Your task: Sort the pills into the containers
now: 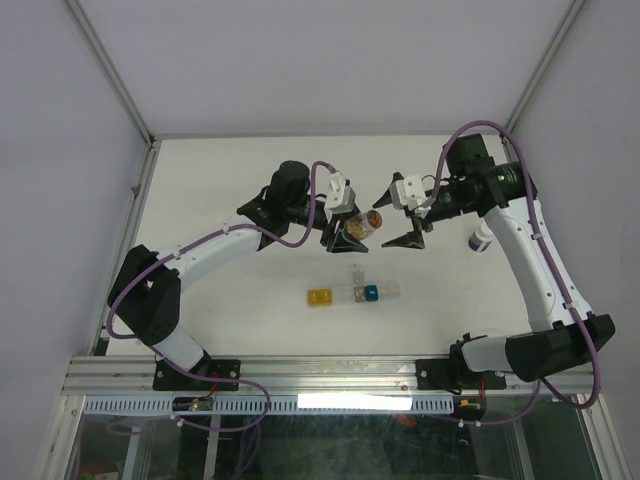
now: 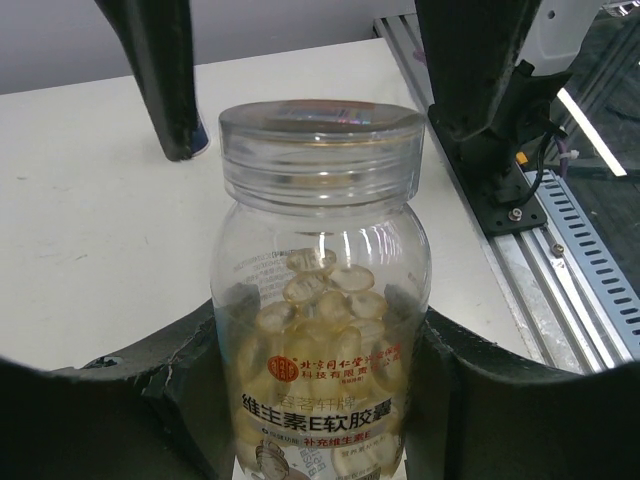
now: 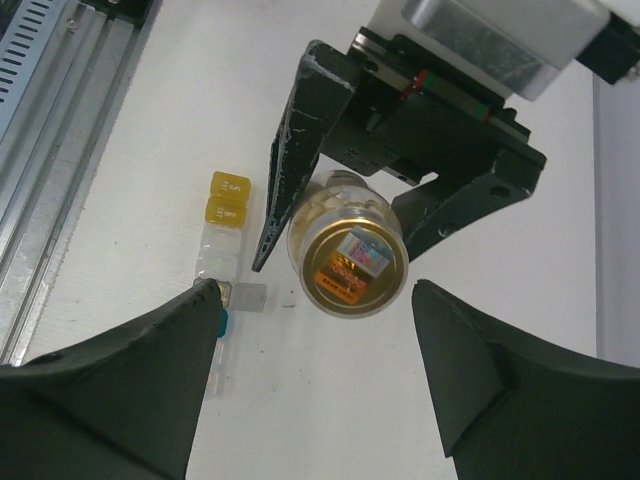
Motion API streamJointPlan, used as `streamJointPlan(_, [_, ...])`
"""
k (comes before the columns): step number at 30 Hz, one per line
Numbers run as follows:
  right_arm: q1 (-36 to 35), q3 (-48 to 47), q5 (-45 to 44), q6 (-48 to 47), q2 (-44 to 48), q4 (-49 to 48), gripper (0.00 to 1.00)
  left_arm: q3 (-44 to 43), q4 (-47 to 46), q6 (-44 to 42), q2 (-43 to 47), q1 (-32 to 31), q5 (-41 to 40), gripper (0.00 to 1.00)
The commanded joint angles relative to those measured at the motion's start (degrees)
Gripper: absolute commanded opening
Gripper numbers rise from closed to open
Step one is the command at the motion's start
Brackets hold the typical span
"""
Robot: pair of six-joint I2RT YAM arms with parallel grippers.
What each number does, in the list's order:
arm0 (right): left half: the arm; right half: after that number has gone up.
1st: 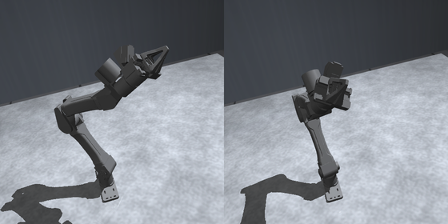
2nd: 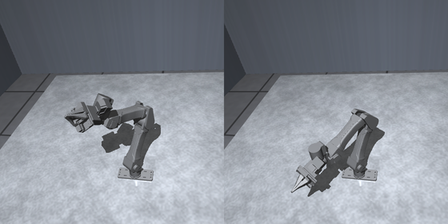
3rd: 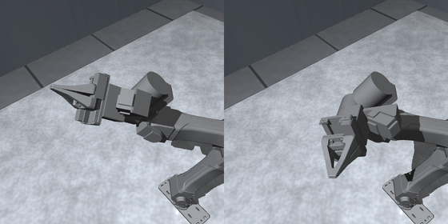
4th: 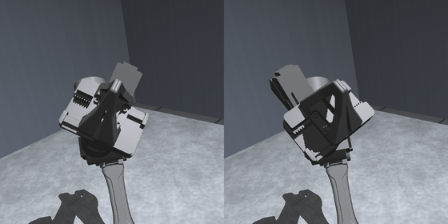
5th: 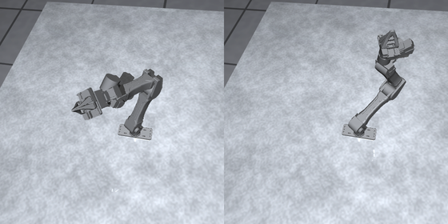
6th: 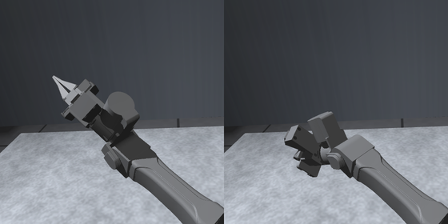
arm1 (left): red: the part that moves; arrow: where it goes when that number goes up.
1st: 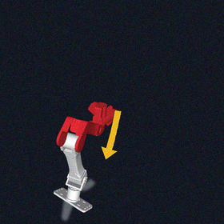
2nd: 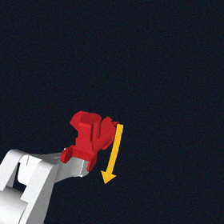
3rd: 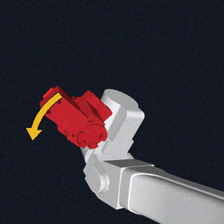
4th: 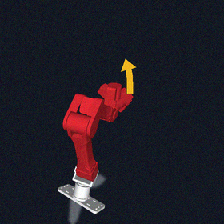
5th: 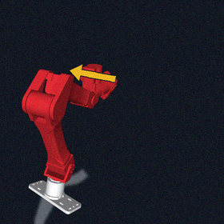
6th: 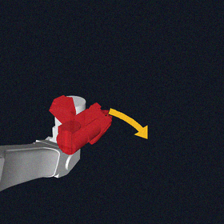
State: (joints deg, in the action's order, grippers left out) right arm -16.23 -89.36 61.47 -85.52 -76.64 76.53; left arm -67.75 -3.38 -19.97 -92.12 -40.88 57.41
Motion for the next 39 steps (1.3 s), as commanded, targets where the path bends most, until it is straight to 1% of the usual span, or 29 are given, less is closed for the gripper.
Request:
streamJointPlan(1, [-2.7,-3.1,-1.3,1.1,0.1,-1.9,0.77,-3.0,0.1,-0.6,1.1,0.0,3.0,0.0])
streamJointPlan(8, [-4.5,-3.4,-2.0,4.2,0.0,-3.2,0.7,-2.9,0.7,-1.2,1.4,0.0,2.9,0.0])
streamJointPlan(12, [-5.3,-3.0,-3.4,6.7,0.0,-4.9,0.63,-2.9,0.8,-1.3,1.5,0.0,2.9,0.0])
streamJointPlan(19, [-6.0,-1.2,-5.3,11.0,0.9,-8.1,0.49,-2.6,0.8,-1.6,2.0,0.0,2.5,0.0])
streamJointPlan(22, [-6.0,0.4,-6.5,15.3,1.9,-10.7,0.42,-2.5,0.7,-1.8,2.2,0.0,1.2,0.0])
streamJointPlan(25, [-6.0,2.8,-9.5,25.9,3.1,-16.6,0.32,-1.8,-1.2,-0.6,2.5,-0.1,-2.8,0.0])
streamJointPlan(26, [-6.1,3.8,-11.0,29.8,3.6,-19.0,0.3,-1.0,-3.5,0.5,3.0,-0.2,-5.1,0.0])
streamJointPlan(28, [-6.0,5.7,-14.9,38.3,4.3,-23.4,0.22,1.2,-9.0,3.0,4.0,-0.2,-9.5,0.0])
streamJointPlan(30, [-6.1,6.8,-19.5,48.7,4.3,-27.2,0.15,3.1,-13.3,4.9,5.0,-0.4,-14.8,0.0])
streamJointPlan(33, [-5.7,7.8,-22.4,62.7,2.9,-30.1,0.09,4.4,-16.8,5.5,5.5,-1.1,-23.6,0.0])
streamJointPlan(34, [-5.3,8.4,-22.1,67.3,2.5,-31.5,0.08,4.5,-17.3,5.3,5.5,-1.6,-26.6,0.0])
streamJointPlan(36, [-3.1,10.1,-18.3,76.5,1.8,-34.8,0.07,4.3,-17.7,4.3,4.9,-2.8,-32.9,0.0])
streamJointPlan(38, [-0.2,11.1,-12.1,83.7,1.6,-37.7,0.07,3.6,-16.8,3.2,3.9,-3.1,-35.6,0.0])
streamJointPlan(39, [1.0,10.5,-9.0,85.5,1.4,-38.1,0.1,3.0,-16.0,2.7,3.3,-3.1,-35.9,0.0])
